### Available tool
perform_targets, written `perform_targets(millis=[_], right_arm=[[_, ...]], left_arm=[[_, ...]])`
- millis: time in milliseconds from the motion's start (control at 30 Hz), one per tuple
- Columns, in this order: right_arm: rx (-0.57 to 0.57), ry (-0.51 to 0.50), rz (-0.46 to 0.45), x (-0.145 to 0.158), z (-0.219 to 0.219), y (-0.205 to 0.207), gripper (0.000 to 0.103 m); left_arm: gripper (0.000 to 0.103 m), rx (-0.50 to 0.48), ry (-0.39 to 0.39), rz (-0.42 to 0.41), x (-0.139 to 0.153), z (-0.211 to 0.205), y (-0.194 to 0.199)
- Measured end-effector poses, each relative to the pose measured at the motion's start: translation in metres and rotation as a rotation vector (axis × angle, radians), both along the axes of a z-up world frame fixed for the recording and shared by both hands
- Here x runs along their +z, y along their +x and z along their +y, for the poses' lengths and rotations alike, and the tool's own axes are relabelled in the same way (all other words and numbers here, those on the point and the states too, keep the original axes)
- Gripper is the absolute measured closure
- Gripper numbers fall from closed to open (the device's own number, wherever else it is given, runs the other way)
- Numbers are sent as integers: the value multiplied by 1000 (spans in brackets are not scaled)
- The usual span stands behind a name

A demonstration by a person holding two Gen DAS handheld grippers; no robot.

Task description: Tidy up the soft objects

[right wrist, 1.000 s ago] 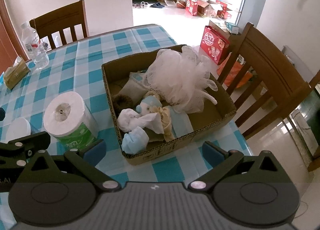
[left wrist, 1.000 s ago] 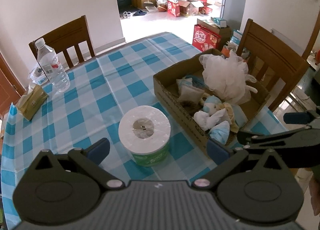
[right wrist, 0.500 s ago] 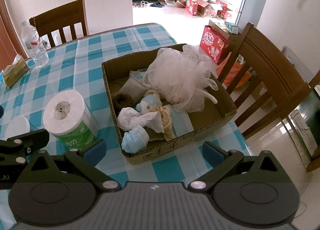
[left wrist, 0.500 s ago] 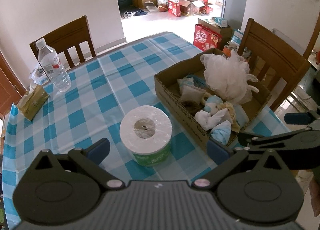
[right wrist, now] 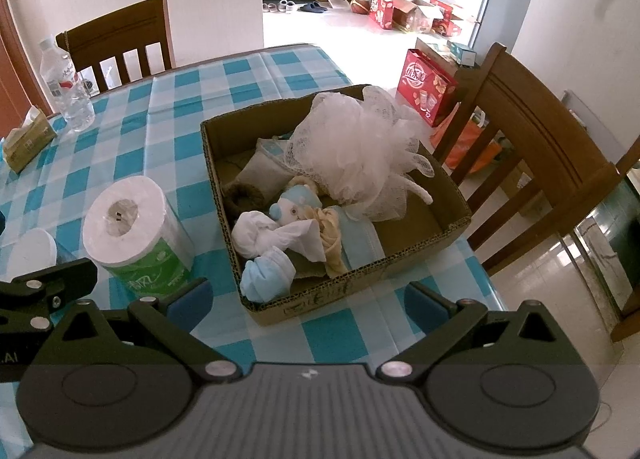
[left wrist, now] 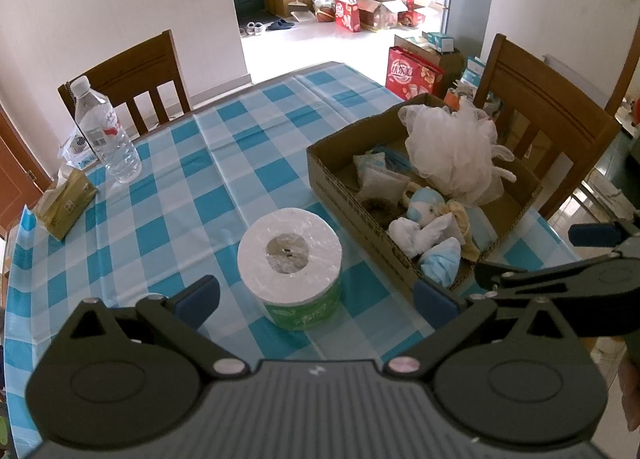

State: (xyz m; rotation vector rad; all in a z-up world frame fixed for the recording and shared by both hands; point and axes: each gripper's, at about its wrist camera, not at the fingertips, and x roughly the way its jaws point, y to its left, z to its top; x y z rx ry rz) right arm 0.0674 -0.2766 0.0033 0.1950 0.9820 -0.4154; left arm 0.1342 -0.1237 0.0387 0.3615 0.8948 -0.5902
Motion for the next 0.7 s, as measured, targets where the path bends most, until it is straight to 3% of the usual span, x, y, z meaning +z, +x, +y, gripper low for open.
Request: perform_targets(millis=[700], right_arm=[[-4,0,0,-1,0,-1,0]], left_arm=[[1,-1,0,4,-1,1,-1]])
